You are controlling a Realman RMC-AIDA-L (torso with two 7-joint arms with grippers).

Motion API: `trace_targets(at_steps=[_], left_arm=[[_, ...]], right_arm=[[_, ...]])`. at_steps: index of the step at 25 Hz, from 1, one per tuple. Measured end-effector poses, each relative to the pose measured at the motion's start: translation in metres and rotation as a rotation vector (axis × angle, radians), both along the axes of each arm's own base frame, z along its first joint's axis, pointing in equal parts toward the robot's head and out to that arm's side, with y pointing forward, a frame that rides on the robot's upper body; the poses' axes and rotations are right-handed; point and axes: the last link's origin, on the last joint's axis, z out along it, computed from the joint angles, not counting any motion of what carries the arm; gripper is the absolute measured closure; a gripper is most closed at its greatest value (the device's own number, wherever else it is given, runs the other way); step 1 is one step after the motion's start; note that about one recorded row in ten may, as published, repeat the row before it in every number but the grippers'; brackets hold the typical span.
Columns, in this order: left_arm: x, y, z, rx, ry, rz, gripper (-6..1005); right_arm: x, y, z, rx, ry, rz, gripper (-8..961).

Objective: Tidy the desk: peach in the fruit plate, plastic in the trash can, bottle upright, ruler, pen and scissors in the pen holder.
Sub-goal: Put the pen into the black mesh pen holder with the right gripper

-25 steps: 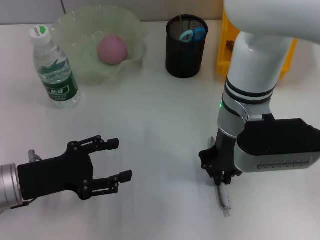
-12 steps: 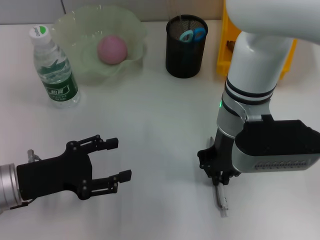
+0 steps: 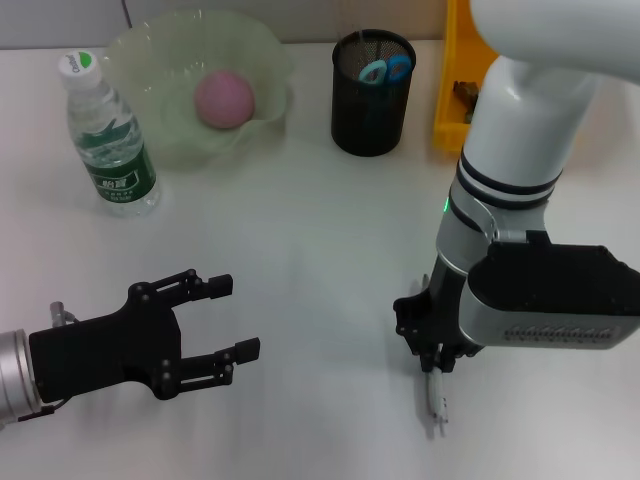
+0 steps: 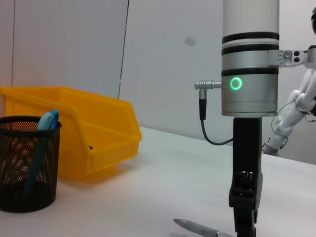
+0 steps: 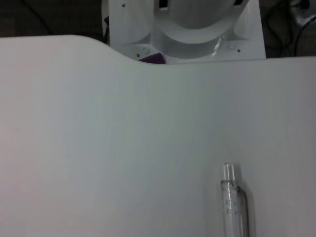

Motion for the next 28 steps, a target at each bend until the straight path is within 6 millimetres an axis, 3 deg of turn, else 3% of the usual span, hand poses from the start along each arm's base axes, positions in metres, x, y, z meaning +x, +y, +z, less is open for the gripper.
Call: trace_targets(at_steps=[17, 28], left_arm=[[0.0, 0.002, 0.006, 0.02, -0.018, 0.005, 196], [-0.001, 0.005, 0.013, 0.048, -0.03, 0.008, 196]], right_arm=[[-0.012, 0.013, 0.028, 0.095, 0.121, -0.232, 836], [-0.007, 0.023, 0.062, 0.21, 0.231, -0.471, 835]])
